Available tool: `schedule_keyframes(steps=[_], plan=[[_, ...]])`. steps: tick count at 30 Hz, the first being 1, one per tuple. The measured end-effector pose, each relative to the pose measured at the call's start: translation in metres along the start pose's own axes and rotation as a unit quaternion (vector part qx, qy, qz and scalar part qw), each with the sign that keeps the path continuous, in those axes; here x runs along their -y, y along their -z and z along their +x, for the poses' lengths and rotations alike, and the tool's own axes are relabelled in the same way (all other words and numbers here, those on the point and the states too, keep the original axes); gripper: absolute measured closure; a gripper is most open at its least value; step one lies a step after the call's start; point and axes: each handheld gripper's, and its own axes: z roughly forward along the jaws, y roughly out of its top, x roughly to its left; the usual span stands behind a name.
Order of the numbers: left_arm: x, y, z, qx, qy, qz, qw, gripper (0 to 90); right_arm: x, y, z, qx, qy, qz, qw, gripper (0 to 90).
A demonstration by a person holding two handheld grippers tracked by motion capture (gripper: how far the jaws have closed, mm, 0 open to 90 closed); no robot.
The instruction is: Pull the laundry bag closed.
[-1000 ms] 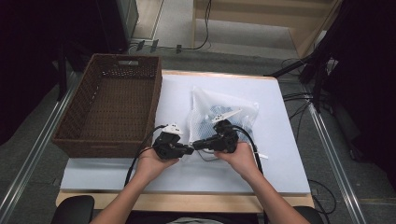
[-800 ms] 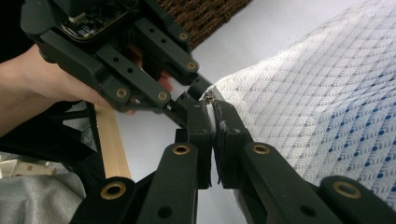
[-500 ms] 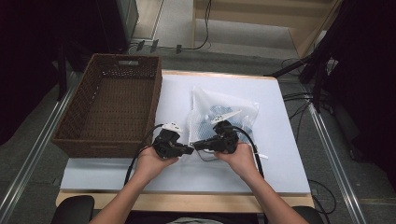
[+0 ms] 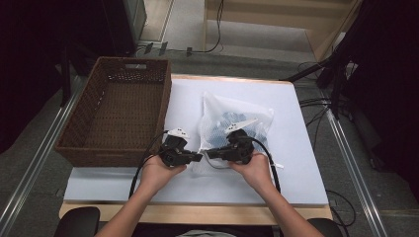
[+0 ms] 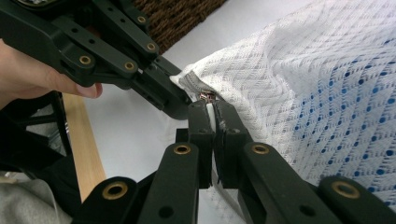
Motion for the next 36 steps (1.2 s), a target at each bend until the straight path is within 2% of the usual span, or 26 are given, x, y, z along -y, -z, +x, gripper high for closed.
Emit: schedule_keyframes(steps=[2, 5, 8, 15, 17, 20, 21, 23, 25, 26, 27, 28, 30, 32, 36], plan=[[-0.001, -0.003, 0.001, -0.005, -0.010, 0.013, 0.9999, 89.0, -0.001, -0.002, 0.002, 0.002, 0.002, 0.007, 1.0000, 88.5], [-0.003, -0.005, 0.001, -0.012, -0.016, 0.014, 0.9997, 84.2, -0.002, -0.005, 0.005, -0.001, 0.008, 0.016, 0.9998, 88.5], [-0.005, -0.005, 0.001, -0.016, -0.022, 0.018, 0.9995, 84.8, -0.002, -0.006, 0.004, -0.005, 0.006, 0.018, 0.9998, 88.5], [-0.006, -0.005, -0.002, 0.008, -0.013, 0.021, 0.9997, 89.6, -0.001, -0.005, -0.001, -0.009, -0.011, 0.008, 0.9999, 88.4], [-0.006, -0.003, -0.004, 0.003, -0.014, 0.016, 0.9998, 89.8, 0.000, -0.006, -0.002, -0.012, -0.015, 0.004, 0.9998, 88.4], [-0.005, 0.000, -0.004, 0.004, -0.001, 0.003, 1.0000, 90.0, 0.001, -0.006, -0.005, -0.020, -0.023, -0.001, 0.9995, 88.5], [-0.005, 0.003, -0.003, 0.003, 0.002, -0.002, 1.0000, 90.0, 0.001, -0.006, -0.005, -0.013, -0.022, -0.003, 0.9997, 88.6], [-0.004, 0.011, -0.002, -0.001, 0.005, -0.012, 0.9999, 90.0, 0.003, -0.004, -0.006, 0.017, -0.014, 0.004, 0.9998, 88.6], [-0.004, 0.016, 0.000, -0.002, 0.008, -0.011, 0.9999, 90.0, 0.005, 0.001, -0.012, 0.027, -0.032, 0.009, 0.9991, 88.5], [-0.003, 0.017, 0.000, -0.003, 0.007, -0.014, 0.9999, 90.0, 0.006, 0.005, -0.015, 0.032, -0.032, 0.005, 0.9990, 88.5], [-0.003, 0.017, 0.000, 0.001, 0.007, -0.014, 0.9999, 90.0, 0.007, 0.008, -0.016, 0.028, -0.033, 0.000, 0.9991, 88.5], [-0.003, 0.015, -0.001, -0.008, -0.001, -0.012, 0.9999, 90.0, 0.006, 0.010, -0.015, 0.028, -0.031, 0.004, 0.9991, 88.4], [-0.003, 0.014, -0.001, -0.009, -0.004, -0.011, 0.9999, 89.9, 0.008, 0.013, -0.013, 0.035, -0.019, 0.005, 0.9992, 88.3], [-0.003, 0.014, -0.001, -0.009, -0.003, -0.008, 0.9999, 89.9, 0.012, 0.016, -0.014, 0.024, -0.020, 0.000, 0.9995, 88.2], [-0.001, 0.012, 0.000, -0.013, 0.000, -0.010, 0.9999, 89.9, 0.015, 0.019, -0.016, 0.032, -0.022, 0.006, 0.9992, 88.3]])
